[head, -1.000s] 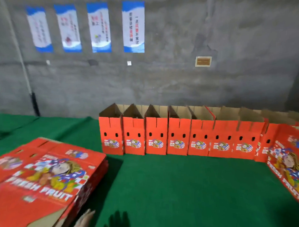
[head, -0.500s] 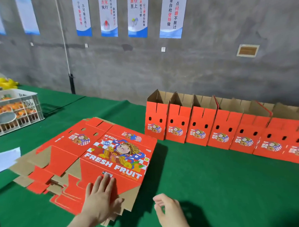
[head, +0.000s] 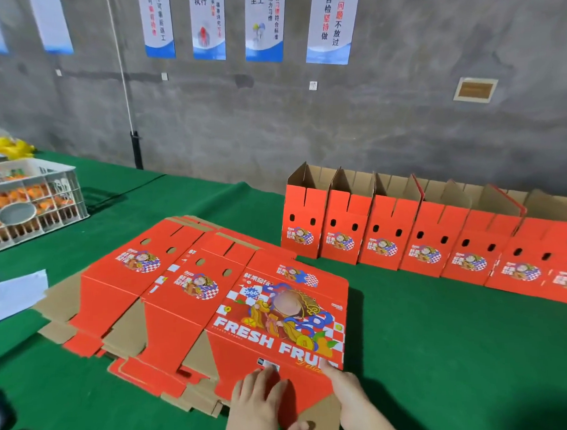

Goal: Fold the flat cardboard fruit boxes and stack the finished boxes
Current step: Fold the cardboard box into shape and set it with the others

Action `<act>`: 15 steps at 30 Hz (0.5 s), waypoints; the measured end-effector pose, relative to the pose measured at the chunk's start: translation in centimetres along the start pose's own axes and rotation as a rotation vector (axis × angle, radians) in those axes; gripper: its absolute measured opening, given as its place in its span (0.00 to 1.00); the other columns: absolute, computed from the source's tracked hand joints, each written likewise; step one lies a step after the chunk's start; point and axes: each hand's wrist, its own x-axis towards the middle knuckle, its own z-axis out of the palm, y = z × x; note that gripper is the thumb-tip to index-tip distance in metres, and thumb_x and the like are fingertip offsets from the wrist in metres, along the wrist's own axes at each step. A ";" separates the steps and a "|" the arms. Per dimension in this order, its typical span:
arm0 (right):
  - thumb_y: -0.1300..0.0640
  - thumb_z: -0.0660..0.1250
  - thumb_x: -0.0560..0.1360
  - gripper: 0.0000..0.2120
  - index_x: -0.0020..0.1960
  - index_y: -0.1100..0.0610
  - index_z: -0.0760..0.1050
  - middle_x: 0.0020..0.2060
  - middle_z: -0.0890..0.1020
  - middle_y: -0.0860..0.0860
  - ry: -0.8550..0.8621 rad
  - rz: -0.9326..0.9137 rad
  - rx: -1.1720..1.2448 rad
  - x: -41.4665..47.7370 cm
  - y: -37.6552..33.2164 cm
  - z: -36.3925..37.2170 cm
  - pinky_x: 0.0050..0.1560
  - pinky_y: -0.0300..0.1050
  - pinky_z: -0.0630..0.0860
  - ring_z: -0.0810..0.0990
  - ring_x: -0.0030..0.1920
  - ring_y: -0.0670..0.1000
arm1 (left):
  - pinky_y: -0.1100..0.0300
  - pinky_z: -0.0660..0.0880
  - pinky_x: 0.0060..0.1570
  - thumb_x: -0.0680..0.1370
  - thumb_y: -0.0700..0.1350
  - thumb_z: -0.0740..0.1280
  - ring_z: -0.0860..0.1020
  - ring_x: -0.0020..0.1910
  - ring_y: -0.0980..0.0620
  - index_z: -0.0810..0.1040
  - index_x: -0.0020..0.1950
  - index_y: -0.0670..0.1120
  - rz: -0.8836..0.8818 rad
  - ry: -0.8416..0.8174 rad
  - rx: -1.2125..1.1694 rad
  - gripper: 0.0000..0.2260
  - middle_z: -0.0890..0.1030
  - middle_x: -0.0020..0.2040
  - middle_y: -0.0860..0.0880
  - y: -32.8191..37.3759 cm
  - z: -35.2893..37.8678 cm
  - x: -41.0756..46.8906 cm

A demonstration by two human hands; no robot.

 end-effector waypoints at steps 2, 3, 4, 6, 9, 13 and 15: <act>0.52 0.67 0.77 0.12 0.51 0.61 0.78 0.49 0.83 0.58 0.039 -0.045 0.001 -0.3 -0.4 -1.3 0.61 0.53 0.70 0.79 0.53 0.57 | 0.65 0.76 0.52 0.71 0.73 0.50 0.77 0.55 0.63 0.82 0.52 0.61 0.056 -0.008 -0.156 0.28 0.78 0.58 0.61 0.3 -1.0 -0.2; 0.52 0.67 0.77 0.10 0.51 0.60 0.78 0.49 0.84 0.58 0.046 -0.067 0.009 -0.4 -0.6 -2.1 0.63 0.54 0.70 0.79 0.53 0.58 | 0.67 0.69 0.61 0.73 0.72 0.53 0.71 0.61 0.66 0.78 0.60 0.62 0.063 0.010 -0.270 0.25 0.73 0.63 0.65 0.4 -1.3 0.0; 0.52 0.67 0.77 0.10 0.51 0.59 0.78 0.48 0.84 0.57 0.050 -0.092 0.015 -0.4 -1.0 -2.9 0.63 0.55 0.70 0.79 0.53 0.58 | 0.69 0.64 0.65 0.75 0.68 0.57 0.67 0.64 0.66 0.74 0.65 0.61 0.074 0.085 -0.344 0.23 0.69 0.65 0.66 0.0 -1.3 0.1; 0.52 0.66 0.77 0.09 0.51 0.57 0.78 0.47 0.84 0.56 0.051 -0.144 0.021 -0.6 -1.8 -4.5 0.63 0.57 0.70 0.79 0.52 0.58 | 0.70 0.63 0.64 0.77 0.56 0.65 0.71 0.65 0.61 0.75 0.65 0.55 0.050 0.158 -0.409 0.17 0.71 0.66 0.61 -0.9 -2.1 0.9; 0.51 0.66 0.78 0.09 0.50 0.55 0.78 0.45 0.84 0.56 0.073 -0.218 0.044 -1.0 -3.6 -7.3 0.59 0.57 0.73 0.80 0.50 0.58 | 0.67 0.66 0.61 0.76 0.50 0.67 0.76 0.63 0.51 0.81 0.60 0.47 0.060 0.383 -0.402 0.15 0.77 0.63 0.51 -2.4 -4.8 2.0; 0.49 0.65 0.78 0.11 0.51 0.56 0.77 0.43 0.84 0.57 0.150 -0.248 0.069 -1.8 -5.6 -12.8 0.41 0.48 0.74 0.81 0.44 0.58 | 0.49 0.54 0.73 0.66 0.73 0.56 0.57 0.75 0.50 0.67 0.72 0.46 0.105 0.316 -0.230 0.43 0.61 0.74 0.51 -4.4 -8.1 4.0; 0.48 0.66 0.77 0.11 0.52 0.56 0.77 0.43 0.84 0.57 0.190 -0.246 0.094 -2.3 -6.1 -15.6 0.39 0.47 0.73 0.81 0.42 0.57 | 0.51 0.43 0.74 0.63 0.77 0.57 0.46 0.76 0.53 0.51 0.77 0.49 0.158 0.160 -0.118 0.50 0.49 0.76 0.53 -4.3 -8.5 5.3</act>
